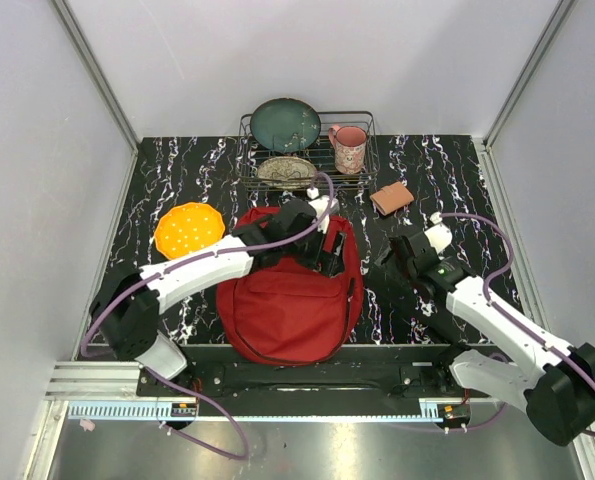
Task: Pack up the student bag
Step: Unzip the student bag at the center of the board.
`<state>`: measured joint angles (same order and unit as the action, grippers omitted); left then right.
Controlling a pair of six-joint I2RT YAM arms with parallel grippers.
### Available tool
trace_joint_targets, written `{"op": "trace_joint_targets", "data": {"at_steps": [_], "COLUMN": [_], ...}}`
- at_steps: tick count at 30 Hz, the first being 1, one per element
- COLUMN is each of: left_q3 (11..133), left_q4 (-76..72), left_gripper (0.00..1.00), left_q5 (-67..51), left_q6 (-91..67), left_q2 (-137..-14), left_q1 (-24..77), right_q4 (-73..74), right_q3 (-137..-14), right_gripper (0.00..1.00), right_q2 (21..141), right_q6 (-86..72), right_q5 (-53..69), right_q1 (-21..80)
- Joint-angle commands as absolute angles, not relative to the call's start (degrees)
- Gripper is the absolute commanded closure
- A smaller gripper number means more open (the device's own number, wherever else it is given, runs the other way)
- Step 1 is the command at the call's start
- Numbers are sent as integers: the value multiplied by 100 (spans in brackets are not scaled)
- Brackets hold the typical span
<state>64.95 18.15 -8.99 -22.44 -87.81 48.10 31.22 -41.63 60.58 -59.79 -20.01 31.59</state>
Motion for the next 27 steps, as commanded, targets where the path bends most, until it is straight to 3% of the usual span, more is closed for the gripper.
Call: {"op": "trace_joint_targets", "data": {"at_steps": [1,20,27], "left_q3": [7013,7427,7418], "left_q4": [1994,2312,2311], "left_gripper": [8,30,43], "left_q5": [-713,-26,-18], "left_q6": [-1969,-2197,-2285], "left_q2": [-9200,-9897,-9958], "left_q1": [5062,5247,5247], "right_q4": [3208,2698,2681], "right_q3": [-4087,-4105,-4087], "right_gripper": [40,40,41], "right_q2": [5740,5985,6021], "right_q6": [-6170,-5845,-5810], "right_q5": [-2347,-1767,-1696], "right_q1": [3103,3103,3103]}}
